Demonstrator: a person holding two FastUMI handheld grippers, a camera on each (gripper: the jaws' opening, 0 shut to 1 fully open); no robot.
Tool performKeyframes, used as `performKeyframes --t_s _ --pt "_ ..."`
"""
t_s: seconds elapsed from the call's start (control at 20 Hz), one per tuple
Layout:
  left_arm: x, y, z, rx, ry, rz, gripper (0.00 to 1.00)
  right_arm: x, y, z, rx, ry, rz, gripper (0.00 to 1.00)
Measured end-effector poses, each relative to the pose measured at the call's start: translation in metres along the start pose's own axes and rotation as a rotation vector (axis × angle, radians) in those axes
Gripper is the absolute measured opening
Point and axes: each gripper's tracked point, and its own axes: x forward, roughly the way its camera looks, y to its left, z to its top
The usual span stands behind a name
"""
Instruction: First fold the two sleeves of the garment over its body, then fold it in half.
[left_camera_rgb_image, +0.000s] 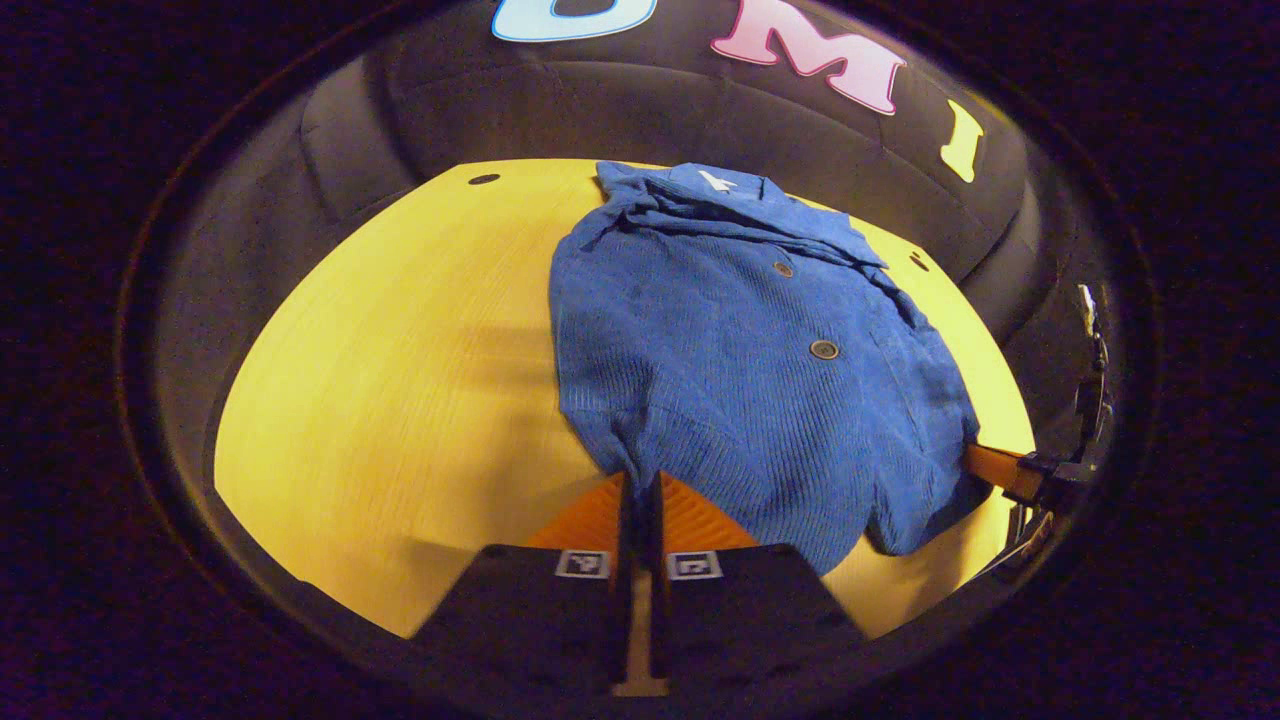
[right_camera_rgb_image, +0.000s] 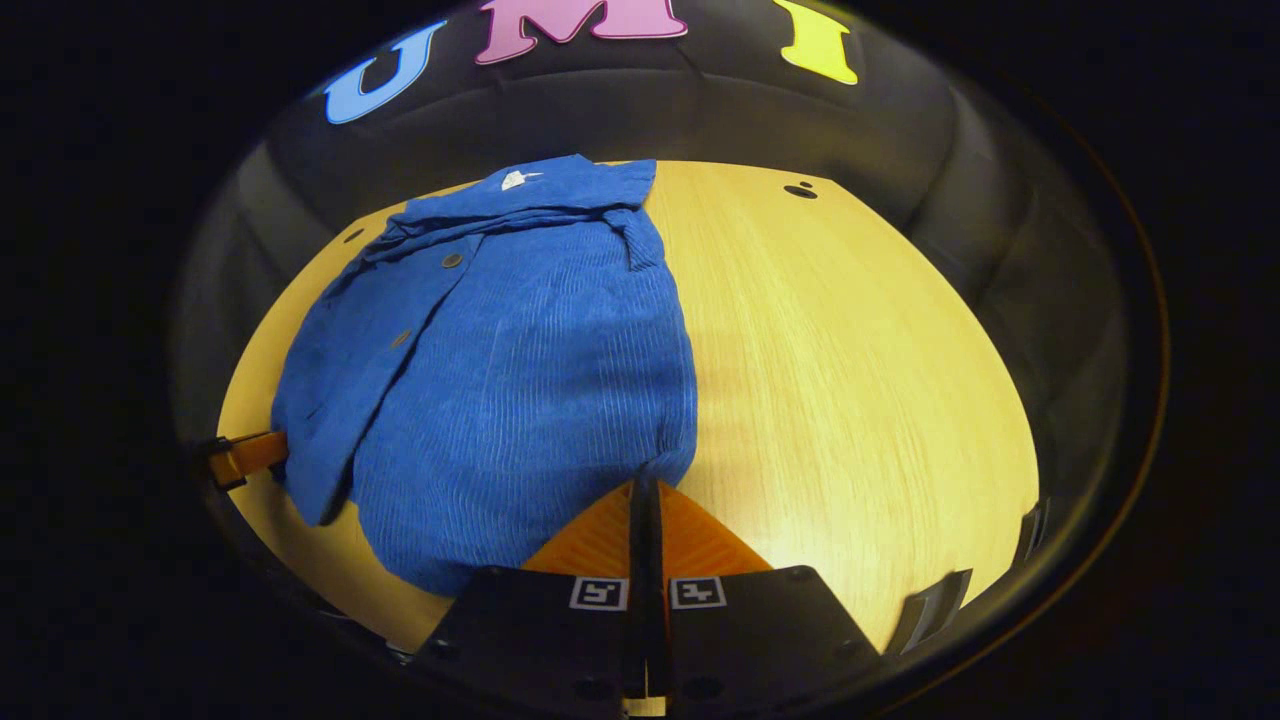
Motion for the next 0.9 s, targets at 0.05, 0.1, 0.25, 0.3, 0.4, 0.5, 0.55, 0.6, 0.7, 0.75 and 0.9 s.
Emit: performKeyframes --t_s 0.05,0.1,0.25,0.3,0.4,0.5,0.55,0.6,0.7,0.75,0.9 --pt "0.002 -0.006 0.004 -0.021 -0.001 -0.027 0.02 0.0 0.004 0.006 0.022 0.002 0.042 0.02" --pt "0.003 -0.007 0.003 -0.036 -0.002 -0.038 0.01 0.0 0.007 0.004 0.047 0.015 0.078 0.0" --pt "0.004 -0.01 0.006 -0.033 0.006 -0.033 0.01 0.004 0.008 0.015 0.082 0.009 0.086 0.01" --pt "0.003 -0.012 0.011 -0.012 0.001 -0.024 0.01 0.003 0.01 0.019 0.074 0.002 0.084 0.01" --pt "-0.003 -0.016 0.027 0.034 -0.023 -0.017 0.02 -0.002 0.018 0.036 0.06 -0.026 0.096 0.01" --pt "-0.009 -0.028 0.051 0.044 -0.054 -0.057 0.01 -0.005 0.022 0.065 0.044 -0.079 0.103 0.01" --pt "-0.011 -0.035 0.061 0.047 -0.056 -0.084 0.01 -0.005 0.024 0.079 0.045 -0.1 0.107 0.01" --pt "-0.014 -0.037 0.074 0.052 -0.071 -0.101 0.01 -0.007 0.028 0.089 0.052 -0.113 0.116 0.01" --pt "-0.019 -0.041 0.106 0.059 -0.123 -0.117 0.01 -0.008 0.032 0.119 0.065 -0.166 0.126 0.01" --pt "-0.022 -0.042 0.12 0.058 -0.144 -0.119 0.01 -0.008 0.033 0.136 0.063 -0.192 0.127 0.01" --pt "-0.023 -0.049 0.158 0.048 -0.204 -0.146 0.01 -0.008 0.037 0.176 0.058 -0.249 0.138 0.01"
